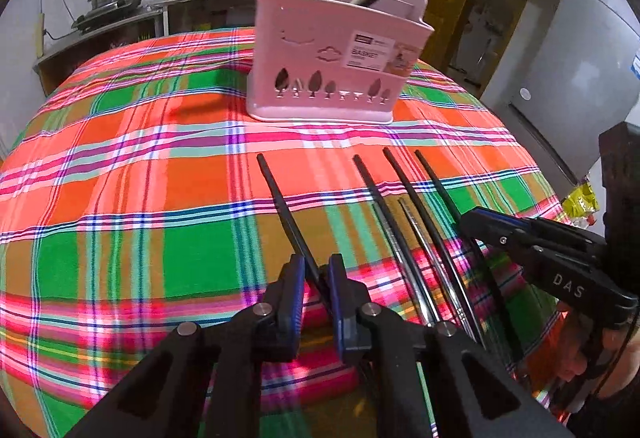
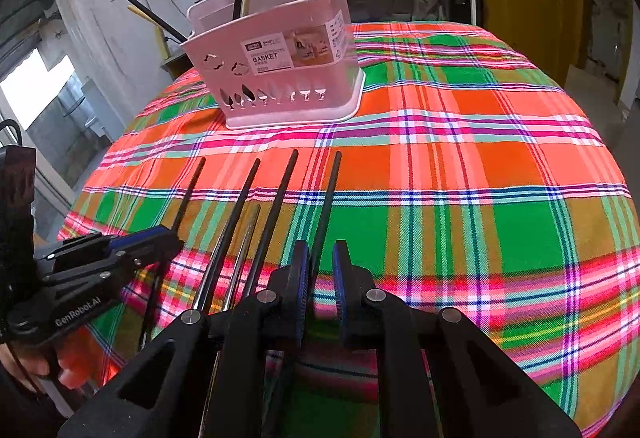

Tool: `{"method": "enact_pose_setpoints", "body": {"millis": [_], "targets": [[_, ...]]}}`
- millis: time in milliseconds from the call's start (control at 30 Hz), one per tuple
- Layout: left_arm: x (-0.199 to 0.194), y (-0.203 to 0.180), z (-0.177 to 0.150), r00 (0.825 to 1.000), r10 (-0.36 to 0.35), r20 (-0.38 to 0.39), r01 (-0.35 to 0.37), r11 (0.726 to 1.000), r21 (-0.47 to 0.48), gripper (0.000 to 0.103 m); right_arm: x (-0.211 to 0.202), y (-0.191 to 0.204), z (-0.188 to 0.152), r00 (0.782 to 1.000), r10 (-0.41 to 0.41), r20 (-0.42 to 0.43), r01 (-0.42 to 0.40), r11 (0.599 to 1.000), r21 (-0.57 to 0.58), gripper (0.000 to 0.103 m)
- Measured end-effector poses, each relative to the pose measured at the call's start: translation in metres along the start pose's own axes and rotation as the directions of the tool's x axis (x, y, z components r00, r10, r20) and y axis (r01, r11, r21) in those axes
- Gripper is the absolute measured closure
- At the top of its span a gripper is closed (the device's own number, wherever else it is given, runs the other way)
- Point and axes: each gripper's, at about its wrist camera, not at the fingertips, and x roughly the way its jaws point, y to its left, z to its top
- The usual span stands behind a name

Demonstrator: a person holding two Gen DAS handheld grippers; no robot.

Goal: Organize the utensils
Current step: 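Move both open tools back down to the remaining chopsticks, then grasp a black chopstick with the left tool while the right tool grasps another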

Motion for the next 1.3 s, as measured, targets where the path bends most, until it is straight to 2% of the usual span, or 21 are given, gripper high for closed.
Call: {"method": "enact_pose_setpoints", "body": {"millis": [367, 567, 633, 867, 1033, 1300], "targets": [[0.016, 0.011, 0.025, 0.999, -0.007, -0.039, 0.005, 0.999, -0.051, 0.09, 0.016, 0.01, 0.017, 0.997, -0.061, -0.042, 0.059, 0.997, -0.046, 0.091], [0.022, 0.004, 0.031, 0.999, 0.027, -0.028, -0.027, 1.0, -0.011, 0.09, 0.021, 0.015, 0.021, 0.994, -0.096, -0.048, 0.092, 0.993, -0.07, 0.091], [0.022, 0.001, 0.031, 0.999, 0.045, -0.025, -0.045, 0.999, 0.003, 0.092, 0.021, 0.015, 0.02, 0.994, -0.102, -0.048, 0.098, 0.992, -0.074, 0.095], [0.02, 0.002, 0.031, 0.999, 0.036, -0.035, -0.036, 0.999, 0.001, 0.097, 0.02, 0.013, 0.022, 0.996, -0.077, -0.048, 0.074, 0.996, -0.059, 0.098], [0.006, -0.002, 0.036, 1.0, 0.02, -0.011, -0.02, 1.0, 0.016, 0.098, 0.007, 0.015, 0.026, 0.999, -0.05, -0.013, 0.049, 0.997, -0.055, 0.098], [-0.038, -0.011, 0.056, 0.997, -0.022, 0.079, 0.019, 0.999, 0.046, 0.098, -0.032, 0.022, 0.045, 0.996, -0.009, 0.088, 0.014, 0.998, -0.058, 0.098]]}}
